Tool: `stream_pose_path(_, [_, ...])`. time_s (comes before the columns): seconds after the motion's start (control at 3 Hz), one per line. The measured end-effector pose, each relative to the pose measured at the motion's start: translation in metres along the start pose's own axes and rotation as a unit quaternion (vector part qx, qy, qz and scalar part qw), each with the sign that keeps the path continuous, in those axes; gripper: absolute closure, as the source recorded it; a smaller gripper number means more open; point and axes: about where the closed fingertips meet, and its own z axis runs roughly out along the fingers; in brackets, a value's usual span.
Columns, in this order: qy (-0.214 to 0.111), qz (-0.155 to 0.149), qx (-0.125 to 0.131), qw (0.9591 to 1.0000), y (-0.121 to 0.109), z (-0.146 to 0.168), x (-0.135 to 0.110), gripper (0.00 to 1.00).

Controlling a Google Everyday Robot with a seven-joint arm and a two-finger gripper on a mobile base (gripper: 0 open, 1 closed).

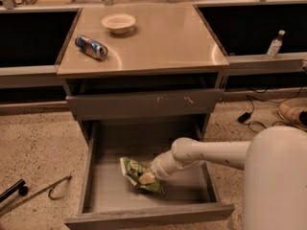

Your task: Place green jalapeno chip bag into middle drawer

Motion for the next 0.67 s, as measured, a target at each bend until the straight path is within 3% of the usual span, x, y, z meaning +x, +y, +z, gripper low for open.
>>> stream_pose_path(0.33, [0.023,0.027,-0.013,0.9993,0.0002,0.0148,0.0168,1.00])
stream_pose_path(0.67, [0.024,0.027,-0.013,0.9993,0.0001,0.0150,0.0171,0.81])
